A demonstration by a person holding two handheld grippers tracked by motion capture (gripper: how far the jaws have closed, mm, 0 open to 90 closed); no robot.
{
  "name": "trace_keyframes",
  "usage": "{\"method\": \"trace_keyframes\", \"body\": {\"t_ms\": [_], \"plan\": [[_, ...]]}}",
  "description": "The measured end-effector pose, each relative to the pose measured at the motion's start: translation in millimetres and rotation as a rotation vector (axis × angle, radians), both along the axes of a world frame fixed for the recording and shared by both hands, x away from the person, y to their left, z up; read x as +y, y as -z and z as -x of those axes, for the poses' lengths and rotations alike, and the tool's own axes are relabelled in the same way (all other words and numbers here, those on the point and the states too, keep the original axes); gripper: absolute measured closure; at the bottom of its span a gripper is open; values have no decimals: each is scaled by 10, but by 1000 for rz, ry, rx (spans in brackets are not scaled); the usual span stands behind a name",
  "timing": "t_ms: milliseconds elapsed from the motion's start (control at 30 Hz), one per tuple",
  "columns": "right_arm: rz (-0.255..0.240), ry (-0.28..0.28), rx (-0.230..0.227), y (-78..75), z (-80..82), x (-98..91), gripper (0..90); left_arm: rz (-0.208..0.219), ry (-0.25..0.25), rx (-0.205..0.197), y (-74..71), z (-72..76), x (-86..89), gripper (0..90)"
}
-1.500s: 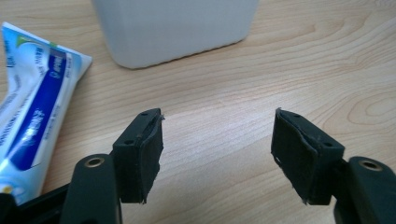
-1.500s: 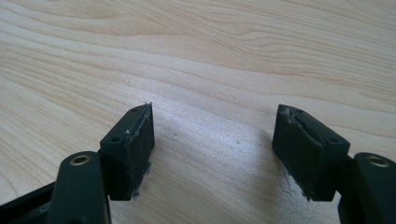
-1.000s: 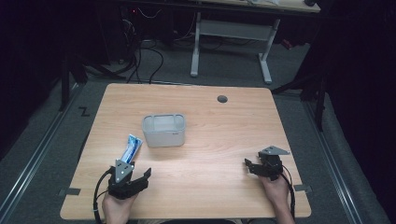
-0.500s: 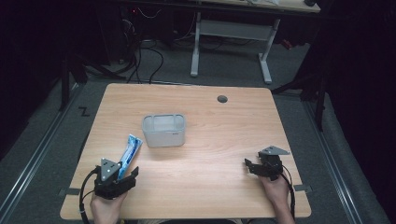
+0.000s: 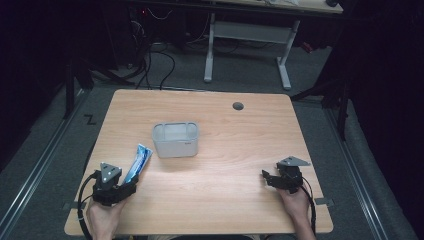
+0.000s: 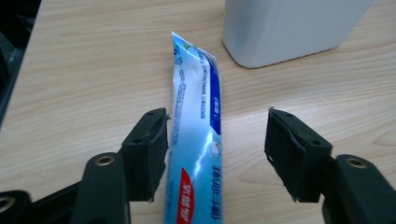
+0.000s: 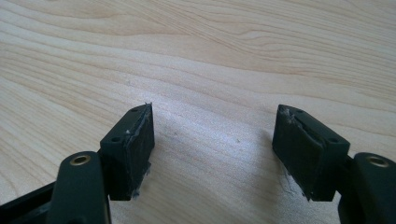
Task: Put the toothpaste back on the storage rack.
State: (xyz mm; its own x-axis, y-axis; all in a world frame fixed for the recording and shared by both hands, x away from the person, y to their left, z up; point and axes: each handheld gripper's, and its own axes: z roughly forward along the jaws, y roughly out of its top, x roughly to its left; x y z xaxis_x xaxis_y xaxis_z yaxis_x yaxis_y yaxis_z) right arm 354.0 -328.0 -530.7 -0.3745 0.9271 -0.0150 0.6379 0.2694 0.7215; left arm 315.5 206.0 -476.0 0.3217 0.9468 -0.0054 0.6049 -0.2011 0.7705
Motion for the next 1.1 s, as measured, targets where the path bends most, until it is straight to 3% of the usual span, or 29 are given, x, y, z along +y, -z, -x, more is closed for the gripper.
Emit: {"method": "trace_keyframes", "body": {"t_ms": [100,333,600,800,1100], "plan": [[0,0,0,0,0,0,296,-20,23,19,-25,-109,-8,474],[-1,0,1,-1,0,-1,295,-72,43,53,-86,-342,-85,476],[-2,-1,2,-1,0,-2,295,-111,38,97,-83,-524,-160,441],[-3,-1,2,-1,0,-3,295,-173,27,147,-43,-704,-245,403],[-3,-2,2,-1,0,-3,295,-198,20,186,53,-864,-316,369]]}}
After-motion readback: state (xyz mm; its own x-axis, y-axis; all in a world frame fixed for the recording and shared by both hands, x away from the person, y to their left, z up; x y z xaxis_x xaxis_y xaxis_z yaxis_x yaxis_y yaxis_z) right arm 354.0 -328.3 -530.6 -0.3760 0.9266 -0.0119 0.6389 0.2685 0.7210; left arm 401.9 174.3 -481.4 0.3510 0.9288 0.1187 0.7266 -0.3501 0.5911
